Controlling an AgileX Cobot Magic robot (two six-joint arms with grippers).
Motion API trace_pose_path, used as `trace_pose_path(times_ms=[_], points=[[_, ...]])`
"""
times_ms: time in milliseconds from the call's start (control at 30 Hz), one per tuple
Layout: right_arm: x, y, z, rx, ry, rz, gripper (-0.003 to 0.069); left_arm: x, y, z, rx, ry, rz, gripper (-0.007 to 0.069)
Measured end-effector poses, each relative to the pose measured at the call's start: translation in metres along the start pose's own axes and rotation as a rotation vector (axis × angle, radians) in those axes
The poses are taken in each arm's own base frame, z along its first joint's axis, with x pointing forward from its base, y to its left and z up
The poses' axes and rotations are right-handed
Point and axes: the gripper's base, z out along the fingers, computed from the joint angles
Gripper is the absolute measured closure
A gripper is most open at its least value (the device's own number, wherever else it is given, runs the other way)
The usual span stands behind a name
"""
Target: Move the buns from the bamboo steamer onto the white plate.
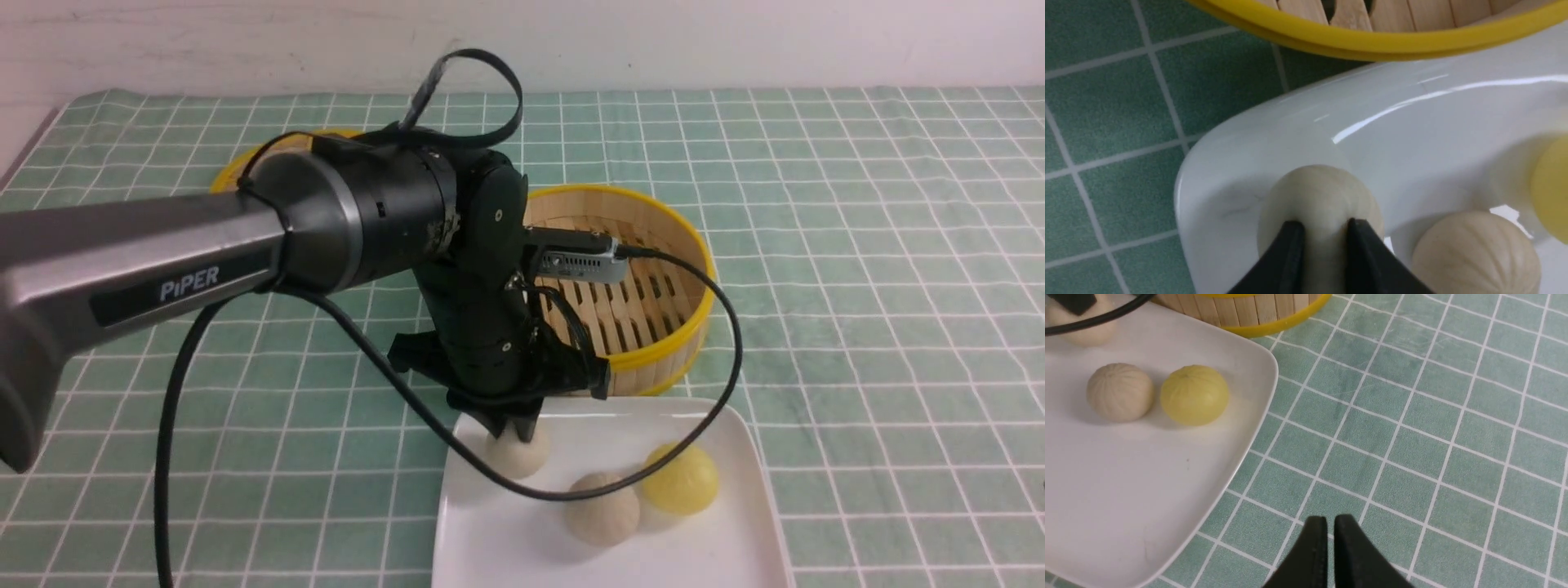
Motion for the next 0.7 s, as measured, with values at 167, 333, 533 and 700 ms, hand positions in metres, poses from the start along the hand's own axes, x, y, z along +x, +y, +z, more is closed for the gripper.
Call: trace_pose_path(times_ms=[167,333,533,700], points=[[0.0,0.0,0.0,-0.001,0.0,0.002,0.0601,-0.003,-0.002,0.0,0.023,-0.037,0.007,0.0342],[0.0,0.0,0.0,-0.003,-0.001,0.004,0.0594,-0.005,-0.003,0.0,0.032,-0.05,0.004,0.0291],[0.001,0.001,-0.016,-0.008,-0.018,0.005,0.0592,-0.011,-0.003,-0.022,-0.006,-0.066,0.041,0.0281],[0.002,0.002,-0.057,-0.015,-0.055,0.002,0.0602,-0.021,-0.001,-0.061,-0.061,-0.171,0.097,0.0323]])
